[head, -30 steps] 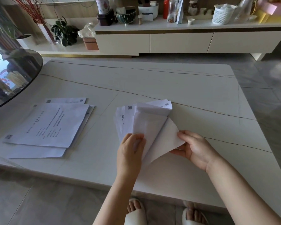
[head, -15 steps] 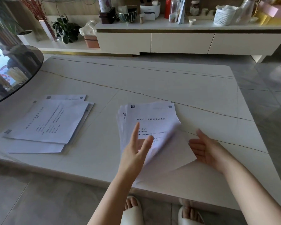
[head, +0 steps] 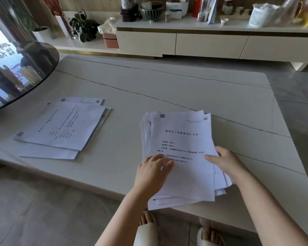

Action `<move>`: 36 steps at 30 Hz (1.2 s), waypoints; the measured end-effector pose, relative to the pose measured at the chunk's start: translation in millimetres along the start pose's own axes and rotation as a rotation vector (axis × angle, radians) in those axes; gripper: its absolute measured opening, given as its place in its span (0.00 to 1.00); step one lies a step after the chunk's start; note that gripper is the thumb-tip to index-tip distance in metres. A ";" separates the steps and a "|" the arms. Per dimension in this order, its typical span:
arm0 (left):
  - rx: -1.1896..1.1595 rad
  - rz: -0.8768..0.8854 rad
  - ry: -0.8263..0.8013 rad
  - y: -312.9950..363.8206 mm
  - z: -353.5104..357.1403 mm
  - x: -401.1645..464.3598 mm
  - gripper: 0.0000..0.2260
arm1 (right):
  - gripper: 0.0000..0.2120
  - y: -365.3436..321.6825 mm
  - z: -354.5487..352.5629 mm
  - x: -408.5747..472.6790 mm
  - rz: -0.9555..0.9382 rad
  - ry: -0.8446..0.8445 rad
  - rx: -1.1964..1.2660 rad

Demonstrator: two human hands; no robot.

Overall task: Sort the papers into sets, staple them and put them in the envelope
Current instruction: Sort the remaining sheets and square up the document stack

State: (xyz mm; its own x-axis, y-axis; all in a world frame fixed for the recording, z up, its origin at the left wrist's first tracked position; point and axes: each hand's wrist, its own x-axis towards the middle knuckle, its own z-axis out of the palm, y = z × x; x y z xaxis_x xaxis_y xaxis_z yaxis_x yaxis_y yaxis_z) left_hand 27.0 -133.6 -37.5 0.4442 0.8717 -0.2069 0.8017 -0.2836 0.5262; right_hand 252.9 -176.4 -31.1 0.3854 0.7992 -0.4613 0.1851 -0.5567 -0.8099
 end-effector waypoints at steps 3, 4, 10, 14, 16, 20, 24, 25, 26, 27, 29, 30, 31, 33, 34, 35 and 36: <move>-0.172 -0.081 0.128 -6.2 -0.2 -1.3 0.20 | 0.10 -0.2 -4.5 -7.1 -0.026 -0.044 0.058; -0.221 -0.137 0.199 -8.5 -2.4 -1.2 0.24 | 0.11 -1.1 -5.8 -11.7 -0.037 -0.058 0.076; -0.819 -0.440 0.249 -8.5 -31.3 -4.2 0.44 | 0.15 -8.9 -27.7 -45.1 -0.183 -0.096 0.158; -1.066 -0.421 0.237 12.7 -52.9 -18.7 0.31 | 0.18 -22.5 -48.3 -73.6 -0.279 -0.168 0.140; -1.079 -0.318 0.331 30.7 -68.4 -24.6 0.14 | 0.19 -37.0 -57.4 -84.9 -0.312 -0.174 0.081; -1.034 -0.146 0.430 84.0 -104.1 -36.7 0.07 | 0.14 -70.9 -71.5 -101.6 -0.377 -0.062 0.138; -0.992 -0.038 0.549 121.5 -125.4 -50.7 0.09 | 0.10 -95.8 -85.3 -120.7 -0.482 0.115 0.189; -1.007 -0.020 0.554 125.2 -125.7 -54.6 0.08 | 0.10 -99.1 -88.4 -126.5 -0.506 0.144 0.191; -1.021 -0.003 0.547 126.8 -123.2 -58.6 0.07 | 0.11 -100.0 -91.2 -131.7 -0.529 0.167 0.204; -1.027 0.010 0.533 126.5 -118.8 -62.4 0.07 | 0.11 -99.6 -92.9 -136.2 -0.547 0.178 0.226; -1.000 0.009 0.493 121.8 -105.1 -66.5 0.09 | 0.10 -92.4 -92.6 -140.2 -0.548 0.187 0.246; -0.981 0.005 0.477 119.0 -97.9 -66.4 0.10 | 0.10 -86.4 -90.7 -138.8 -0.531 0.189 0.234; -0.960 0.004 0.464 116.4 -91.3 -65.2 0.10 | 0.10 -80.5 -88.4 -137.5 -0.514 0.186 0.229; -0.903 0.011 0.444 113.3 -82.9 -59.4 0.10 | 0.13 -69.4 -85.2 -130.3 -0.485 0.172 0.237; -0.880 0.017 0.431 112.3 -80.8 -55.2 0.10 | 0.15 -65.4 -84.4 -126.2 -0.479 0.161 0.252; -0.868 0.025 0.415 111.7 -79.7 -51.7 0.11 | 0.17 -62.6 -83.3 -122.5 -0.476 0.152 0.277; -0.865 0.029 0.402 110.7 -78.8 -47.3 0.11 | 0.17 -60.4 -81.4 -118.4 -0.467 0.143 0.300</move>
State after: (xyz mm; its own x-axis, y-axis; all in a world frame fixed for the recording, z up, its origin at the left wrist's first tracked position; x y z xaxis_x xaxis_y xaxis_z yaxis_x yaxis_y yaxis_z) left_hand 63.2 -174.8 95.5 0.1596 0.9867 0.0297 0.1474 -0.0535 0.9876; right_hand 269.7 -255.9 101.9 0.4466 0.8947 0.0066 0.1079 -0.0465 -0.9931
